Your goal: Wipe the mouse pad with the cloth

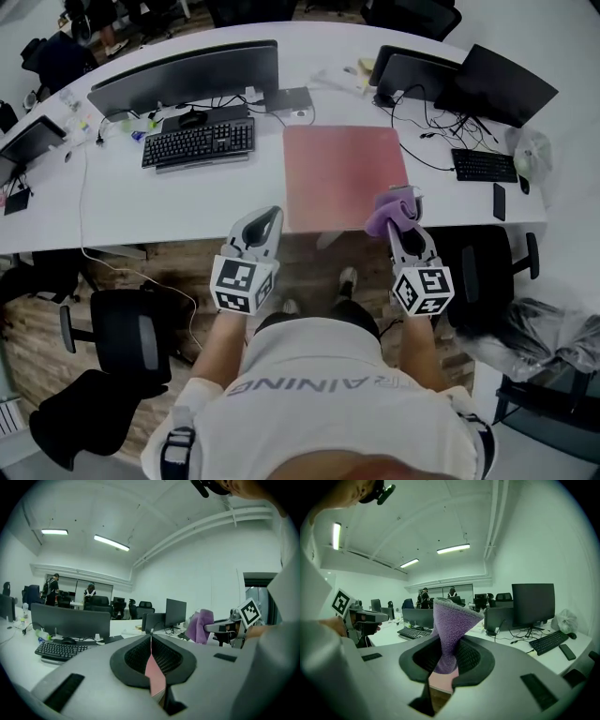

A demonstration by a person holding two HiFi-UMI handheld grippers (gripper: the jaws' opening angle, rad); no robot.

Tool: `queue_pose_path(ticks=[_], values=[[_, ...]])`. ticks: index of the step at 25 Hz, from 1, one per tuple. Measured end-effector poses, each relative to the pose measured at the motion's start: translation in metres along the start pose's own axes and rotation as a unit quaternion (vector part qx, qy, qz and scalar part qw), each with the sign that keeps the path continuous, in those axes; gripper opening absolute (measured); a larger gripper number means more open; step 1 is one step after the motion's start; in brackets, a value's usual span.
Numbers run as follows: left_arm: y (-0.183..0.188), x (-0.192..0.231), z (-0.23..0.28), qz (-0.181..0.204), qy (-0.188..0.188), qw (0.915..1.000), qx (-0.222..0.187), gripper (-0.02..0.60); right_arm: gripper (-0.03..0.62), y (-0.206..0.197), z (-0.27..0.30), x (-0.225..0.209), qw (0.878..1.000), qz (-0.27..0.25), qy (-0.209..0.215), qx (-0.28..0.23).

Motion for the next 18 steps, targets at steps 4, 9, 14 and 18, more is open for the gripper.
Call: queue_pose_path(ticks=[4, 9, 14, 18], values=[[0.006, 0.008, 0.029, 0.0, 0.021, 0.9998, 0.004, 0.032, 0.089, 0.003, 0.036, -0.021, 1.0, 0.007, 0.025, 0.0], [0.013, 0.007, 0.082, 0.004, 0.047, 0.9989, 0.003, 0.032, 0.089, 0.007, 0.08, -0.072, 0.999, 0.016, 0.049, -0.004], [0.022, 0.004, 0.14, 0.007, 0.079, 0.9969, 0.006, 0.032, 0.089, 0.009, 0.129, -0.129, 0.996, 0.029, 0.079, 0.0], [0.022, 0.002, 0.174, 0.003, 0.111, 0.9937, 0.013, 0.032, 0.089, 0.004, 0.168, -0.165, 0.993, 0.043, 0.11, 0.014]])
Point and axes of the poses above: the fingertips, and each gripper's own axes: z forward along the fingers, x to its left, y out of its top, the point moved 5 cm from there along -z, backward along the fingers, and after that the axes turned 7 degrees about -x, right-handed, at the moved point
